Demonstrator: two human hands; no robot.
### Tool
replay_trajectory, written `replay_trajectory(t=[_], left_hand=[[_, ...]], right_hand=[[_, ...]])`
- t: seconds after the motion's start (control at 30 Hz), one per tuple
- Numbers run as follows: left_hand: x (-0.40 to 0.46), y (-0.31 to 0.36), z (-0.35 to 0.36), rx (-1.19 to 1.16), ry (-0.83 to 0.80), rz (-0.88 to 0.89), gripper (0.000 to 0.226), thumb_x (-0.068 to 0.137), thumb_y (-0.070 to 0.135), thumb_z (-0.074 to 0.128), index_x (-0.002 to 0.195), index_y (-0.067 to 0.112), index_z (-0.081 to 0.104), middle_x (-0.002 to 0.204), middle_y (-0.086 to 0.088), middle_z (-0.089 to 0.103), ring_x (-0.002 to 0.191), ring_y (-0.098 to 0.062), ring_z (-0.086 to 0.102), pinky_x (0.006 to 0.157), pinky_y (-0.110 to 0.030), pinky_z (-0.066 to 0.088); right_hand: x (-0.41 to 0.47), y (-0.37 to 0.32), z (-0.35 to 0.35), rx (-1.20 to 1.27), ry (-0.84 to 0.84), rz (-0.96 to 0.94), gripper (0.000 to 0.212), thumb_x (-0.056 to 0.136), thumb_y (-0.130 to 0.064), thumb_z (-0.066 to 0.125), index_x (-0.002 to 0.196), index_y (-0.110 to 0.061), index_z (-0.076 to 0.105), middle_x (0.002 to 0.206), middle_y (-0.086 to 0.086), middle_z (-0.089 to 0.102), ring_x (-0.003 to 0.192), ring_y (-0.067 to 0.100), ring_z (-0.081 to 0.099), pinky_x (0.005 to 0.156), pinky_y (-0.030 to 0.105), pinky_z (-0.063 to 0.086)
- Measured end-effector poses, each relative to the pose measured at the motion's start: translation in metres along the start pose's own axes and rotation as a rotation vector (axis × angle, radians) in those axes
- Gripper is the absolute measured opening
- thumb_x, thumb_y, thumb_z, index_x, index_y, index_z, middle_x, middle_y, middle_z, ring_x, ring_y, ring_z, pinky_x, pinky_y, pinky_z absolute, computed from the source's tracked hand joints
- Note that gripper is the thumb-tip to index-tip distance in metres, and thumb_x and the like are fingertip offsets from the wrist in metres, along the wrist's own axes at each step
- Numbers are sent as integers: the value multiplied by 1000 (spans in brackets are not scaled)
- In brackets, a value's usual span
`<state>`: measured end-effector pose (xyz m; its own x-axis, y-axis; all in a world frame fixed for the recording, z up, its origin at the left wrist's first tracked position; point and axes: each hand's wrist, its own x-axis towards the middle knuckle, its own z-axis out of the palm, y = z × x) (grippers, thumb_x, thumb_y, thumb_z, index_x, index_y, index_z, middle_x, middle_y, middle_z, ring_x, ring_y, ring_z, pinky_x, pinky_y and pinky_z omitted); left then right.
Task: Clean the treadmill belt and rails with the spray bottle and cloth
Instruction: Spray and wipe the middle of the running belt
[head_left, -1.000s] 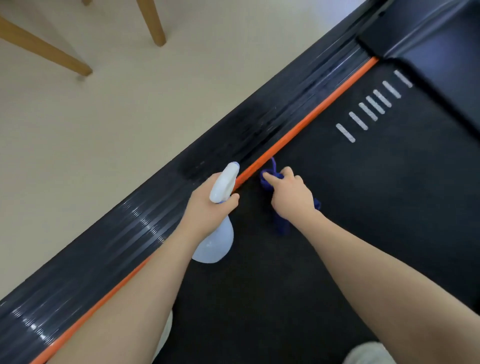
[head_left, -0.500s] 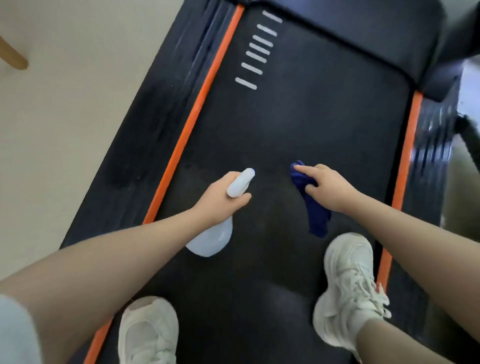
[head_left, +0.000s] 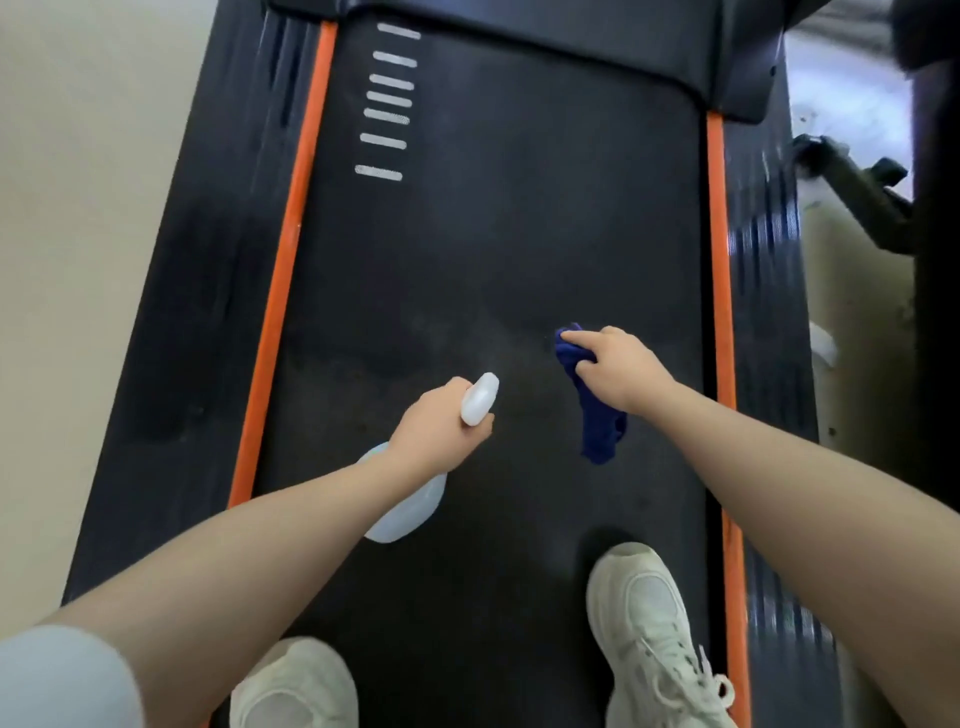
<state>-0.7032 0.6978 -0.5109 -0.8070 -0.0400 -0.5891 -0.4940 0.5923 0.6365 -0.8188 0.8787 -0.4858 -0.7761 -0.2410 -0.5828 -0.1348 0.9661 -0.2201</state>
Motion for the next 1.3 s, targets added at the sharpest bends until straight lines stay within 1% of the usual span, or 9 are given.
replay_trajectory(t=[0.27,0.37,0.53,0.73,0.8,0.9,1.0,1.17,1.3], left_hand=[[20,45,40,-9,-112,-4,5,84,13,52,85,14,47,83,-10,49,72,-19,43,65,-33,34],[24,54,46,-29,-1,-55,15,85,15,53,89,0,53,85,-14,59,72,-21,51,64,-34,40],[18,46,26,-145,247,-151,16,86,14,57,101,10,53,95,-7,59,79,-15,57,62,-25,45],[15,24,-8,-240,424,-155,17,86,17,56,102,17,53,90,-2,64,76,-18,66,65,-24,47],[18,19,-13,-274,436,-159,24,86,20,58,108,21,49,95,3,63,72,-14,67,62,-21,45],[21,11,-16,-352,463,-142,32,85,22,64,110,22,44,99,5,63,66,-14,67,65,-25,50],[24,-2,-19,-397,556,-152,28,86,23,62,108,20,45,91,4,64,62,-11,65,64,-22,49],[21,-21,-25,-435,684,-193,28,87,20,60,109,12,45,80,-2,63,59,-4,61,55,-6,42],[23,-23,-26,-425,643,-141,32,84,18,64,110,17,44,94,0,63,69,-13,65,63,-19,49]], right_hand=[[12,82,1,136,103,63,51,93,-12,37,141,-28,38,123,8,44,106,26,48,88,35,42],[15,99,7,242,108,12,53,91,-8,40,141,-28,40,119,2,43,98,19,48,84,32,43],[36,77,25,178,140,-178,54,93,-13,46,144,-28,34,122,2,42,101,25,51,80,33,43],[79,20,50,-29,326,-152,55,94,-20,48,145,-29,31,140,3,37,108,33,41,84,43,41],[64,5,72,-53,272,-226,54,90,-13,48,142,-25,38,140,8,37,103,35,41,81,44,44],[33,-12,107,-154,167,-543,55,82,-7,58,135,-19,48,131,16,47,92,37,47,71,42,47],[62,-17,107,-267,334,-741,53,68,-5,72,119,-18,63,110,16,61,76,35,53,56,36,44],[91,-56,91,-174,420,-391,47,84,-5,42,127,-18,55,115,13,54,83,33,48,59,34,38],[84,-55,106,-335,366,-941,41,76,-16,45,111,-24,67,92,9,60,63,27,49,51,25,35]])
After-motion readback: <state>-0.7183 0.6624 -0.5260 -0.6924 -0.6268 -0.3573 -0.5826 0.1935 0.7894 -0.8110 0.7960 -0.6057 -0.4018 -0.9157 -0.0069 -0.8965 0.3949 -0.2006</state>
